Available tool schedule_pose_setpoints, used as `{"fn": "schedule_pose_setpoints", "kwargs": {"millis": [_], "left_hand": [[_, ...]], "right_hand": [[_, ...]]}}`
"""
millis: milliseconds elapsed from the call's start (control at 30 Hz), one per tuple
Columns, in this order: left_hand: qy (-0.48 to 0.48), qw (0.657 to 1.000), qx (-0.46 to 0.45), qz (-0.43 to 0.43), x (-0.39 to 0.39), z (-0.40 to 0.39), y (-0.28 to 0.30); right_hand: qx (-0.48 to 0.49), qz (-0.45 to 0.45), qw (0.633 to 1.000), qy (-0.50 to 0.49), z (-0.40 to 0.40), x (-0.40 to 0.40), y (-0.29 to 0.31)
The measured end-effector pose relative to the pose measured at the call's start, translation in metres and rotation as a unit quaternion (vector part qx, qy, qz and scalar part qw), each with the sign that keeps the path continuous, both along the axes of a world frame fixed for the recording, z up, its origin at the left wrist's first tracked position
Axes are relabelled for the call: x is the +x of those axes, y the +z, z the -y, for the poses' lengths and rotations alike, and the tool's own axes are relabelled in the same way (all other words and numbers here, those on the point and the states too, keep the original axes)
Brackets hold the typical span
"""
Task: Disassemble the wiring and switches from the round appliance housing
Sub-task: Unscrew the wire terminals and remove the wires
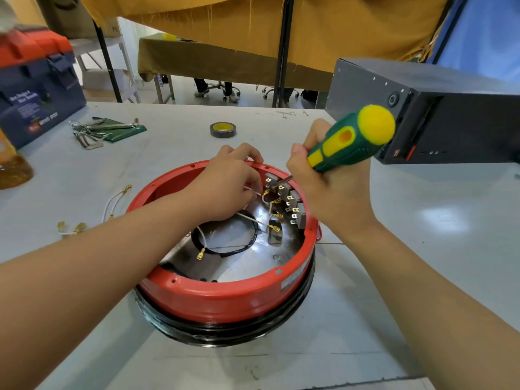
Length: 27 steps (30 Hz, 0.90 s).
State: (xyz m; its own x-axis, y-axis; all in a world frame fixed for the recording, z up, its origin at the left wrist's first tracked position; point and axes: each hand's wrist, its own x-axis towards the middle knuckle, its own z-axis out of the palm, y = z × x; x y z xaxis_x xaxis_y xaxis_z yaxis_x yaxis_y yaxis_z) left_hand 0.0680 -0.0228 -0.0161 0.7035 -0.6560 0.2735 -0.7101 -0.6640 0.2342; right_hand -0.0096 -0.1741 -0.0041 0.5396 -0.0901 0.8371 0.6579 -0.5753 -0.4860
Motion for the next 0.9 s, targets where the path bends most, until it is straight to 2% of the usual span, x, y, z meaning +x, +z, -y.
{"fn": "schedule_pose_setpoints", "kwargs": {"millis": [267,433,600,767,900], "left_hand": [[-0.002,1.000,-0.002,-0.003,0.0022,0.0000,-0.0008],[-0.001,1.000,-0.004,-0.003,0.0028,0.0003,-0.0016],[0.001,1.000,-0.004,0.000,0.0031,0.0001,-0.0025],[0.001,1.000,-0.005,0.004,0.0029,0.0003,-0.0027],[0.000,1.000,-0.003,0.014,0.0030,0.0005,-0.0037]], "right_hand": [[0.078,-0.010,0.997,-0.007,0.0043,0.0032,-0.0011],[0.153,-0.056,0.987,-0.006,0.0068,0.0044,-0.0010],[0.185,-0.067,0.980,-0.003,0.0087,0.0070,-0.0010],[0.181,-0.060,0.982,-0.003,0.0084,0.0055,-0.0014],[0.092,-0.005,0.995,-0.024,0.0017,-0.0015,-0.0053]]}}
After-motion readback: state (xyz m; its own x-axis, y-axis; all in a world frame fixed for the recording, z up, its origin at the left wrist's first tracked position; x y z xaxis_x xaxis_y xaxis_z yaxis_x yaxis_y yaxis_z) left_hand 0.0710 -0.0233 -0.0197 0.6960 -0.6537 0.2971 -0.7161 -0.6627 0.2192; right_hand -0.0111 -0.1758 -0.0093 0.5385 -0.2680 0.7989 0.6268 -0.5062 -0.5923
